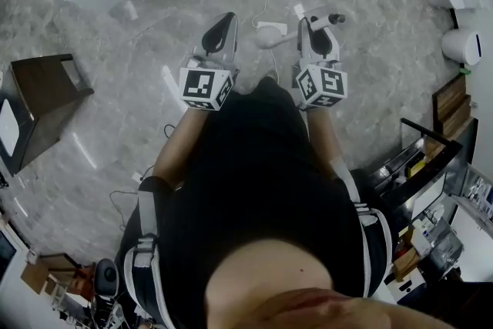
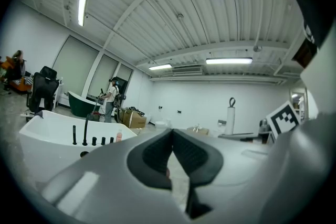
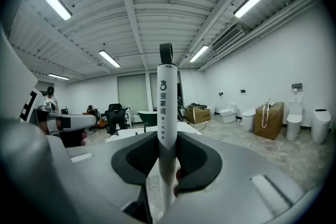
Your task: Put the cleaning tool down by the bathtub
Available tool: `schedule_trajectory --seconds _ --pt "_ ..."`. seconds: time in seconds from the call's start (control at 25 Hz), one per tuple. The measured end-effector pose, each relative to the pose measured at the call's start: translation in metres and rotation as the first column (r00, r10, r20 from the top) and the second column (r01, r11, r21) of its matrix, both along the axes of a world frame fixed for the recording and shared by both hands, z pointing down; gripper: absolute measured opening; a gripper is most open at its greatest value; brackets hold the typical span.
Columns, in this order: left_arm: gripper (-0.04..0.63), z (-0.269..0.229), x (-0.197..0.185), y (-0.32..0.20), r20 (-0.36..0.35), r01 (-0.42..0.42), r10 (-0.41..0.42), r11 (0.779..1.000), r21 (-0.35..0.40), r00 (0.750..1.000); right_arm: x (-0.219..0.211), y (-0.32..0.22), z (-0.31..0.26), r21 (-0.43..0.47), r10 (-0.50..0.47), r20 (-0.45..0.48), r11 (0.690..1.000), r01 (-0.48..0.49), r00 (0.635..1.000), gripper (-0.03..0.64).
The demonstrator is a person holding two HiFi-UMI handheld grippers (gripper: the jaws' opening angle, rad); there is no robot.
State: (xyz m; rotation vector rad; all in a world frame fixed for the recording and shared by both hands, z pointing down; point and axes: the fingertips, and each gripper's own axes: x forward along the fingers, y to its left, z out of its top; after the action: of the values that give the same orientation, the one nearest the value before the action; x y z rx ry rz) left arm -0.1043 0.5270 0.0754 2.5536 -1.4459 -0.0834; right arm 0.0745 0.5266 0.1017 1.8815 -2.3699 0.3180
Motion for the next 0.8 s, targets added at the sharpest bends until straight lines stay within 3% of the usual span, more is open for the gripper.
schedule_trajectory --seconds 0.4,0.8 --pt "0.011 0.007 -0.017 -0.015 -0.012 -0.003 0.003 1.000 -0.011 1.000 -0.022 -0.024 0.001 0.003 0.005 -0.009 1.000 -0.005 1.000 0.091" --pt "0.011 0.015 -0.001 -0.092 0.012 0.001 -0.001 1.000 -0.021 1.000 -0.010 -0.105 0.016 -0.019 -0.004 0.011 1.000 0.005 1.000 0.091"
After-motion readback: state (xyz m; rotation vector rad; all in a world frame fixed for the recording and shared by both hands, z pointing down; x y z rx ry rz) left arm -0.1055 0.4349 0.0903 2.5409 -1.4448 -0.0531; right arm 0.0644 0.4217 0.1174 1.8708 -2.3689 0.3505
